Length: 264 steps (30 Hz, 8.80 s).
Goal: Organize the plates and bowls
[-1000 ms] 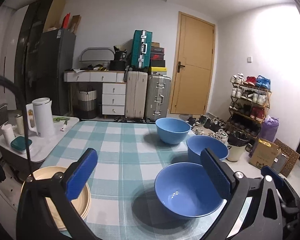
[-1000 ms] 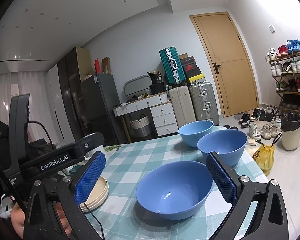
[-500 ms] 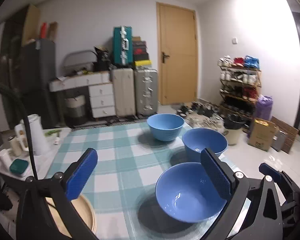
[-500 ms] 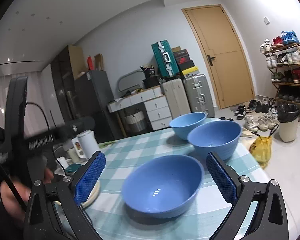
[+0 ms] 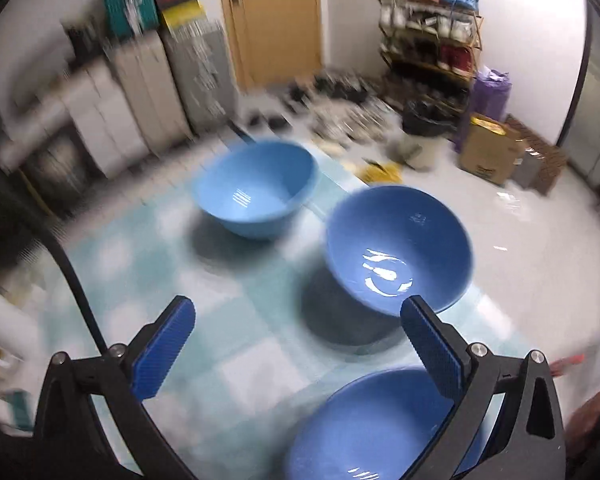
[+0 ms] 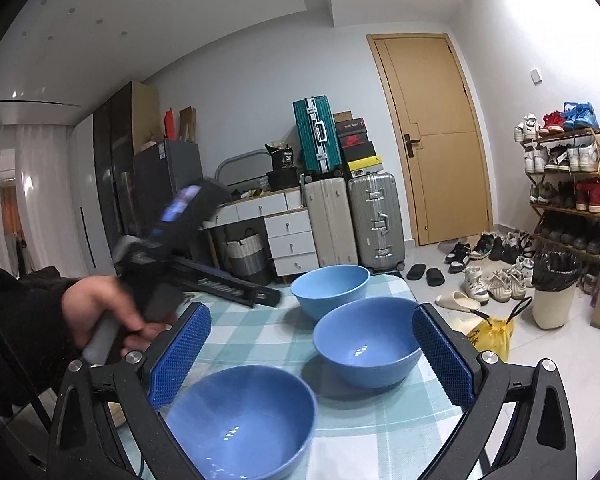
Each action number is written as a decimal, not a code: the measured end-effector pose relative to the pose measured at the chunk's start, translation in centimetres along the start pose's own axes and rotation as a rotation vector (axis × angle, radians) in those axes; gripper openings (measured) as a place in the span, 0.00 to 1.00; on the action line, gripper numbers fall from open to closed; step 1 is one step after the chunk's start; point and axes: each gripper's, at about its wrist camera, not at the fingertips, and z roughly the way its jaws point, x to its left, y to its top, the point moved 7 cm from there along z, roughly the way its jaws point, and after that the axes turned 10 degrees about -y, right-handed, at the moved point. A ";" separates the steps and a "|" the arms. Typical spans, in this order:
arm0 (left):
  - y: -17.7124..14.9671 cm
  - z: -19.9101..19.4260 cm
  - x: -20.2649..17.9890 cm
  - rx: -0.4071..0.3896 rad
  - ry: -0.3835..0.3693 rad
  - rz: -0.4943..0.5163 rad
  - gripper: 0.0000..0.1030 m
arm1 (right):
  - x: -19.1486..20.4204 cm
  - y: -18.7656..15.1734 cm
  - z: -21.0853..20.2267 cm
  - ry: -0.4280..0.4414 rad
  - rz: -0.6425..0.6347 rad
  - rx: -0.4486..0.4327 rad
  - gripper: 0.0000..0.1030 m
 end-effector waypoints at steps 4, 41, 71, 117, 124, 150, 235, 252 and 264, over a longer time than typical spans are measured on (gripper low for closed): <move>0.8 6.2 -0.3 0.226 -0.227 -0.181 1.00 | -2.0 -1.3 3.1 0.052 0.082 0.124 0.99; -0.1 13.0 1.6 0.422 -0.161 -0.150 0.09 | -9.7 -1.5 21.4 -0.018 0.157 0.491 0.49; -3.6 9.2 5.9 0.365 -0.117 -0.224 0.11 | -6.1 -9.9 29.9 -0.012 0.070 0.997 0.37; -3.3 8.4 5.1 0.327 -0.119 -0.297 0.14 | -4.6 -8.7 29.8 -0.066 0.018 0.977 0.05; -2.6 7.2 3.9 0.300 -0.121 -0.277 0.14 | -5.0 -6.8 28.1 -0.059 0.053 0.890 0.05; -3.2 1.7 3.8 0.239 -0.052 -0.262 0.14 | -1.5 -3.3 25.1 -0.038 0.071 0.799 0.05; -15.2 -12.8 0.2 -0.285 0.143 -0.226 0.83 | 7.2 -3.4 7.4 0.069 -0.067 0.472 0.08; -21.1 -29.4 -4.2 -0.729 0.301 -0.179 1.00 | 10.9 0.4 -6.4 0.139 0.018 -0.015 0.78; -25.2 -30.4 -6.9 -0.871 0.522 -0.121 1.00 | 11.8 -1.1 -13.7 0.089 0.051 -0.167 0.99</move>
